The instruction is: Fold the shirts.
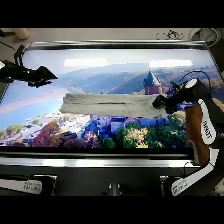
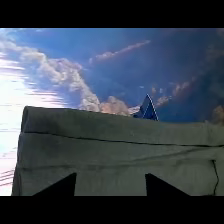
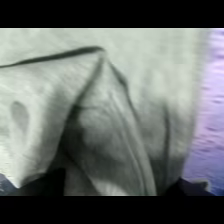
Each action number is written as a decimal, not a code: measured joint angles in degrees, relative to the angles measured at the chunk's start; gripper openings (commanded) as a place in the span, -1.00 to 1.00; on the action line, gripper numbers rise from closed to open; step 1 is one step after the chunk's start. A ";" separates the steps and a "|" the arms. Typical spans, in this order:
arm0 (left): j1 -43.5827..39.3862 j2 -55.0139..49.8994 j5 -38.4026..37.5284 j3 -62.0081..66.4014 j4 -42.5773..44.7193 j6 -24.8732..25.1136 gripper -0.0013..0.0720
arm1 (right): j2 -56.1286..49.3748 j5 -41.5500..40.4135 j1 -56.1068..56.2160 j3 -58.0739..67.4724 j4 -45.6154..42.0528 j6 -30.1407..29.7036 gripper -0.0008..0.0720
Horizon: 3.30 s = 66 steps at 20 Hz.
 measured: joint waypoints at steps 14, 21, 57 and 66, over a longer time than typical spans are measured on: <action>-32.04 -13.73 15.06 -4.48 -15.50 0.17 -0.89 | 21.35 12.09 3.30 5.22 5.75 2.67 -0.90; -46.60 -24.37 21.90 -4.31 -37.31 5.38 -0.90 | 33.16 15.15 3.34 5.46 6.69 5.29 -0.90; -5.99 28.20 10.75 -11.91 0.68 4.63 -0.89 | 6.99 -10.64 15.08 -13.16 11.21 8.07 -0.90; -5.99 28.02 10.86 -12.02 0.72 6.27 -0.89 | 15.85 0.55 -2.54 6.69 16.79 7.93 -0.90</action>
